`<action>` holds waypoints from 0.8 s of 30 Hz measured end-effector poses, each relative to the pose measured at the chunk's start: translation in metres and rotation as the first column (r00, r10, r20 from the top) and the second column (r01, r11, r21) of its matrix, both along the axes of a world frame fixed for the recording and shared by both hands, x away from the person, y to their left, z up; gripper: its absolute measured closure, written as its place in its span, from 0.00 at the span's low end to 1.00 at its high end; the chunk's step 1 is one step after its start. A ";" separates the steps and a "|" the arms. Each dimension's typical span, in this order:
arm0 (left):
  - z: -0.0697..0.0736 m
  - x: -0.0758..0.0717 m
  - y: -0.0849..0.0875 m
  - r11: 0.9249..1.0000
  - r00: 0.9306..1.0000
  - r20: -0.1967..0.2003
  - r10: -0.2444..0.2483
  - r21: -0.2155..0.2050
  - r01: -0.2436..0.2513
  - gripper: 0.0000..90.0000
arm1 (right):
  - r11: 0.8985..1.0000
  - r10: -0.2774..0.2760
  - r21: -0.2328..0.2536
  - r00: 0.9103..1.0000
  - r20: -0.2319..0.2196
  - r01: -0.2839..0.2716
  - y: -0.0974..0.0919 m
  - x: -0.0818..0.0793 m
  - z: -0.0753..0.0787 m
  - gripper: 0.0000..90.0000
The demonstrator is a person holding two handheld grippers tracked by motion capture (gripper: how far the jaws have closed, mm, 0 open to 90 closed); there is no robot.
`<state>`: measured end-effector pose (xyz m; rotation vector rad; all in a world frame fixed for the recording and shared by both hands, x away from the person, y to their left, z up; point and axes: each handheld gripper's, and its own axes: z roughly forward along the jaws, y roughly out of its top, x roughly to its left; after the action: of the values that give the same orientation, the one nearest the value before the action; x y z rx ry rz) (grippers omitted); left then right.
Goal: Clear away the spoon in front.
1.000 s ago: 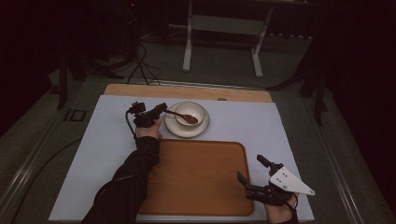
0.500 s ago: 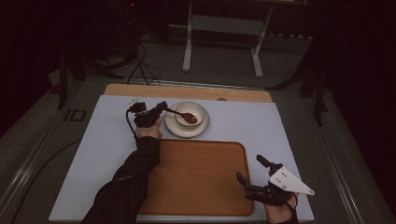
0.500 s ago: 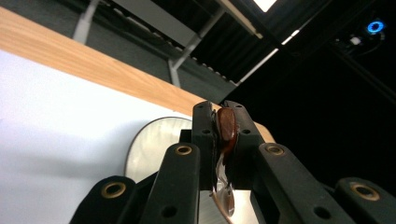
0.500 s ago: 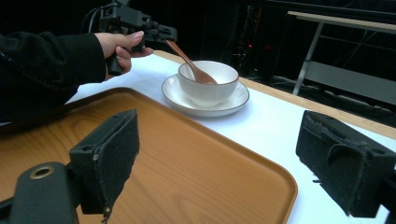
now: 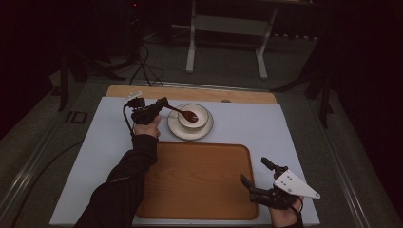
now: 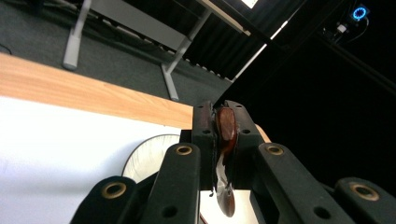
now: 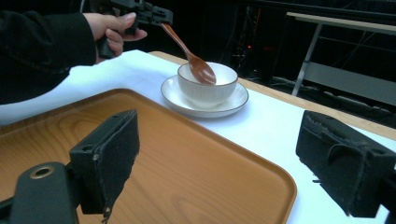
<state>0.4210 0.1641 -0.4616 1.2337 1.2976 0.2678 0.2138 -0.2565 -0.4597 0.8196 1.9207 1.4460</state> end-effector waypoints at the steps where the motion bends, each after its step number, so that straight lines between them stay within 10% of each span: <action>1: 0.003 -0.001 0.000 1.000 1.000 0.004 -0.006 0.012 0.006 0.93 | 1.000 -0.003 0.001 1.000 0.004 0.003 0.000 -0.001 0.000 0.15; 24: 0.072 -0.032 0.034 0.983 0.979 0.107 -0.175 0.081 0.167 0.93 | 1.000 -0.015 0.001 1.000 0.012 0.015 -0.001 -0.001 0.002 0.15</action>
<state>0.3889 0.1979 -0.3894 1.3631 1.0854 0.2589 0.2127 -0.2570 -0.4580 0.8225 1.9012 1.4398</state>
